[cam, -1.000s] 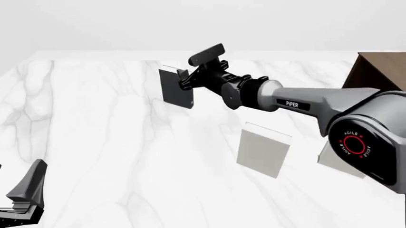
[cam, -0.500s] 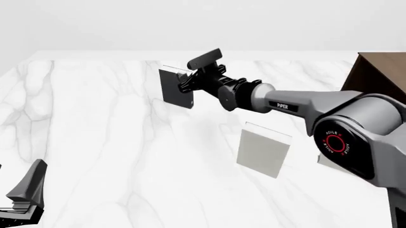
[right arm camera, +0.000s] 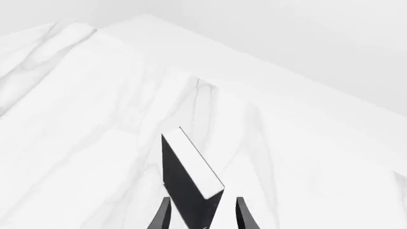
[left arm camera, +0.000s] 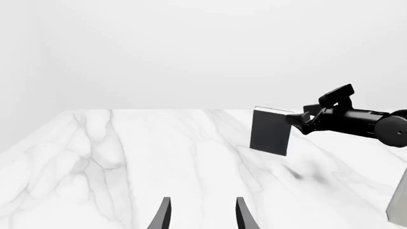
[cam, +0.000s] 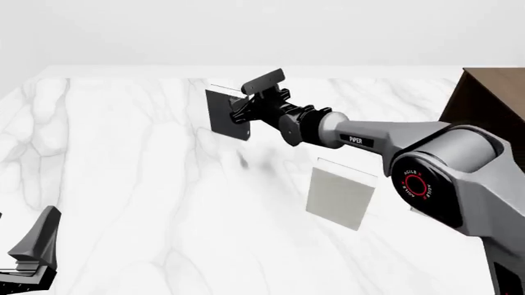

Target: Pick up the book on the left and place it on top of the shelf.

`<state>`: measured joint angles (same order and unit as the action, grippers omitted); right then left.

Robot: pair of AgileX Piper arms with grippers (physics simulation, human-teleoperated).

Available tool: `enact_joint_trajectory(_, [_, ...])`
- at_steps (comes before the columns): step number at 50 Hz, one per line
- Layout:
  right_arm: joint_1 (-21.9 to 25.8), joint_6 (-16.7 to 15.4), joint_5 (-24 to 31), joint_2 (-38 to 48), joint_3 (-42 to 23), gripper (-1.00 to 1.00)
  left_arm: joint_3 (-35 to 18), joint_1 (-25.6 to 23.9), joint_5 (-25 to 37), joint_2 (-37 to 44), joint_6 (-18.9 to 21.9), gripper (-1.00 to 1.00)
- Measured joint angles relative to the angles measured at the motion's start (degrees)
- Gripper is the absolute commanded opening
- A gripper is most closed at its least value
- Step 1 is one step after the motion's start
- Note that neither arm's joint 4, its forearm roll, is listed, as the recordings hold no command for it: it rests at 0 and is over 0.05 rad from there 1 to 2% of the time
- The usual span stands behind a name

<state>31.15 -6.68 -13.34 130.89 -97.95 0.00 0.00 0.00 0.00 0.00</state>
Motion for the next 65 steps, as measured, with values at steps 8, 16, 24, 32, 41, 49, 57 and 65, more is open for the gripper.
enact_joint_trajectory(8, [-0.2, 0.2, 0.3, 1.4, -1.4, 1.0, 0.0, 0.0, 0.0, 0.0, 0.0, 1.0])
enact_joint_trajectory(16, [-0.2, 0.3, 0.7, 2.7, -3.2, 1.0, 0.0, 0.0, 0.0, 0.0, 0.0, 1.0])
enact_joint_trajectory(24, [-0.1, 0.4, 1.1, 4.0, -4.7, 1.0, 0.0, 0.0, 0.0, 0.0, 0.0, 1.0])
enact_joint_trajectory(32, [0.0, 0.5, 1.6, 5.2, -6.1, 1.0, 0.0, 0.0, 0.0, 0.0, 0.0, 1.0])
enact_joint_trajectory(41, [0.0, 0.5, 2.2, 6.6, -7.7, 1.0, 0.0, 0.0, 0.0, 0.0, 0.0, 1.0])
enact_joint_trajectory(49, [0.2, 0.4, 2.6, 7.7, -8.9, 1.0, 0.0, 0.0, 0.0, 0.0, 0.0, 1.0])
enact_joint_trajectory(57, [0.4, 0.2, 3.3, 8.8, -10.3, 1.0, 0.0, 0.0, 0.0, 0.0, 0.0, 1.0])
enact_joint_trajectory(65, [0.5, -0.3, 4.0, 10.0, -12.0, 1.0, 0.0, 0.0, 0.0, 0.0, 0.0, 1.0])
